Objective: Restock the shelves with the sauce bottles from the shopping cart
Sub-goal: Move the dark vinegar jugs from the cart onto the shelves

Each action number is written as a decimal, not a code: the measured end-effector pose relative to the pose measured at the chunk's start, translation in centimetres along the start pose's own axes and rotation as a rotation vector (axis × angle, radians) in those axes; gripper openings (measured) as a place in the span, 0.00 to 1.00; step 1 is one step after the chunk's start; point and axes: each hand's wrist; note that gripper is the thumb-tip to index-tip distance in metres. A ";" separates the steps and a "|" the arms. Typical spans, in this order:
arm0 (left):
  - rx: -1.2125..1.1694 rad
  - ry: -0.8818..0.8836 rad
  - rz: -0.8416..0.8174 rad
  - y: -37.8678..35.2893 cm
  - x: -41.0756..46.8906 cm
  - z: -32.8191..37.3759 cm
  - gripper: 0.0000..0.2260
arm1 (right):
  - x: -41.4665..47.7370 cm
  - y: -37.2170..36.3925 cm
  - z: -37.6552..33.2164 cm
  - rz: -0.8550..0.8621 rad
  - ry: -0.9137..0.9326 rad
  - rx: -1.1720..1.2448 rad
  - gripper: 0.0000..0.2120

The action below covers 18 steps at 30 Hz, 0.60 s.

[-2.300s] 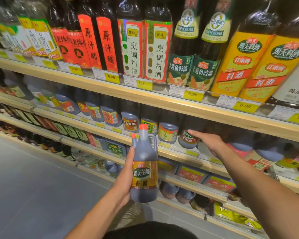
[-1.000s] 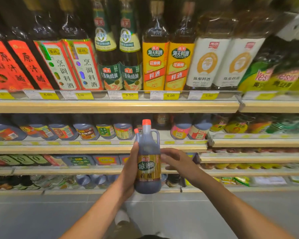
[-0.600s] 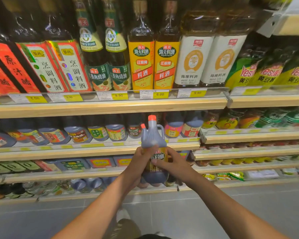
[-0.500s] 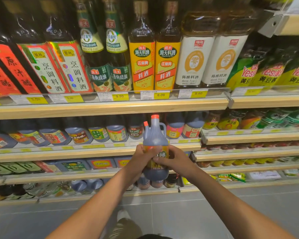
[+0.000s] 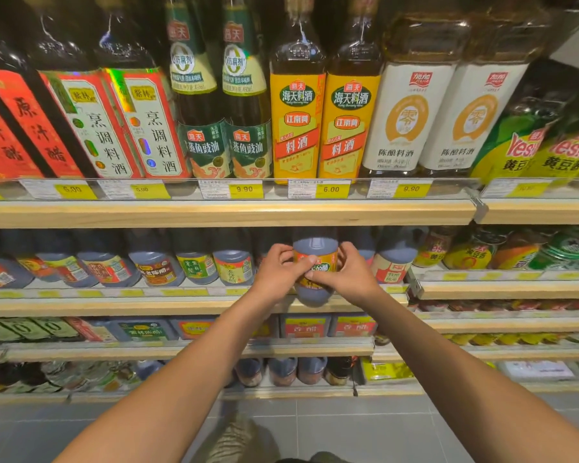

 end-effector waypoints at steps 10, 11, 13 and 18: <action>-0.073 0.026 -0.033 -1.1 3.2 -3.1 0.23 | 2.9 -4.0 2.3 0.285 0.093 -0.358 0.23; -0.080 0.029 -0.041 -1.2 3.2 -3.2 0.25 | 2.7 -4.3 2.8 0.303 0.095 -0.333 0.23; -0.071 0.032 -0.051 -1.5 3.5 -3.8 0.27 | 2.6 -4.7 3.9 0.311 0.108 -0.274 0.23; -0.091 0.056 -0.016 -2.0 3.6 -4.4 0.21 | 2.8 -5.0 4.6 0.268 0.070 -0.171 0.23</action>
Point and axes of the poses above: each hand's wrist, its own x-axis towards the middle knuckle, its own y-axis out of the back of the hand, z = x × y
